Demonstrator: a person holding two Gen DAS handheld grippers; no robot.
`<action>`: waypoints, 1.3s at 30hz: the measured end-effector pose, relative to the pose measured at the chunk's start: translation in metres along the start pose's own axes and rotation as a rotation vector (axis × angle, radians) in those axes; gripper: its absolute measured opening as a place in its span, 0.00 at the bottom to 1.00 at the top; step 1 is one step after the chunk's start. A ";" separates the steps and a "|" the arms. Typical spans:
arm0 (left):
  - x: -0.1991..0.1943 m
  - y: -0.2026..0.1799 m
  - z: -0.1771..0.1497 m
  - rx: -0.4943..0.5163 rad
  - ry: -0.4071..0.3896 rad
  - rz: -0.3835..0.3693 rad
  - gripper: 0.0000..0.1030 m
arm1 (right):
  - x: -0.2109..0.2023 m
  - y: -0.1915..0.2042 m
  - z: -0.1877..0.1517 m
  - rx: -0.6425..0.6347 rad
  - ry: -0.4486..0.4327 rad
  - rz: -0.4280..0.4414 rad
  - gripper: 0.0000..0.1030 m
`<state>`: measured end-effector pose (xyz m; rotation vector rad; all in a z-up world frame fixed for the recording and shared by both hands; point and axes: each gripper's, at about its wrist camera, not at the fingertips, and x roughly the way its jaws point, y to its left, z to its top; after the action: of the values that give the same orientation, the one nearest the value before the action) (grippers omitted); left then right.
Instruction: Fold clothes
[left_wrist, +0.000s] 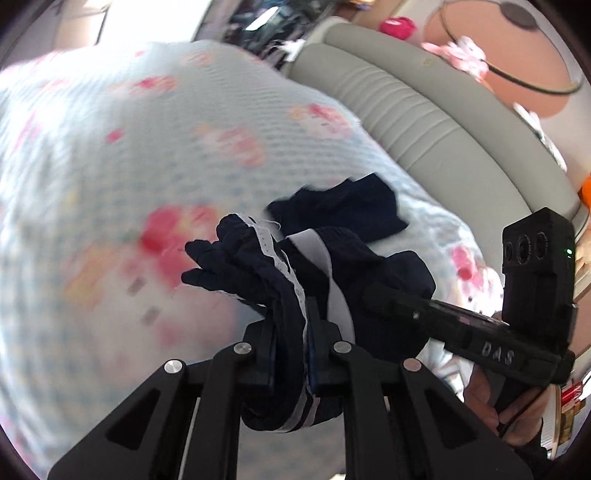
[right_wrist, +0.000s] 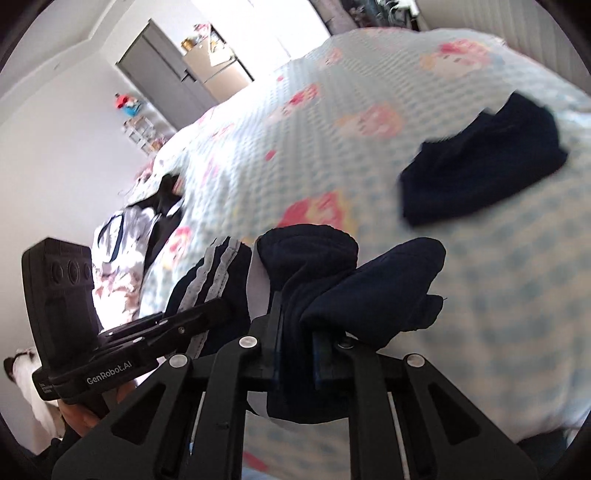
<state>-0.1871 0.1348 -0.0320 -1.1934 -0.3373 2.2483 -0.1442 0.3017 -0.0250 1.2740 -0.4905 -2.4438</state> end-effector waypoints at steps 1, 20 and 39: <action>0.013 -0.012 0.013 0.013 0.001 -0.004 0.12 | -0.005 -0.008 0.010 -0.005 -0.013 -0.011 0.10; 0.221 -0.027 0.095 -0.099 0.192 0.000 0.35 | 0.024 -0.231 0.151 0.127 0.062 -0.310 0.15; 0.182 -0.069 0.082 0.039 0.146 -0.026 0.48 | -0.003 -0.187 0.123 0.047 -0.017 -0.326 0.27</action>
<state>-0.3097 0.3005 -0.0766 -1.3164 -0.2492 2.1214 -0.2702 0.4856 -0.0409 1.4527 -0.3710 -2.7232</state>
